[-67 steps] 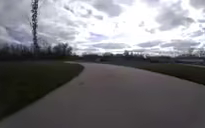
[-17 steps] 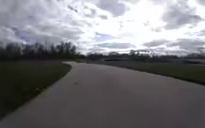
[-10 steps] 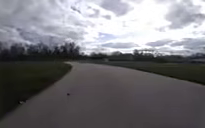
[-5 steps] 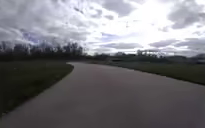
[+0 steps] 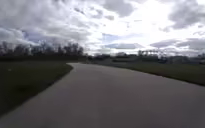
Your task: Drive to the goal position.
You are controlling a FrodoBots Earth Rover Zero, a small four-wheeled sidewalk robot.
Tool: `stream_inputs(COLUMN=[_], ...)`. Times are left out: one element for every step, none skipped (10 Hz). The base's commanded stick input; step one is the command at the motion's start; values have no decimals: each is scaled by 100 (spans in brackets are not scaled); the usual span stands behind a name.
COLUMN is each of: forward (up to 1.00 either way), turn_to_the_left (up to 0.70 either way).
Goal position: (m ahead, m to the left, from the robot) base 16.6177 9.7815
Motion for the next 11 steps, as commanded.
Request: stream_inputs(forward=[99, 99, 99, 100, 99, 99, 99, 99, 99, 99, 99], turn_to_the_left=[0, 0, 0, 0, 0, 0, 0, 0, 0, 0, 0])
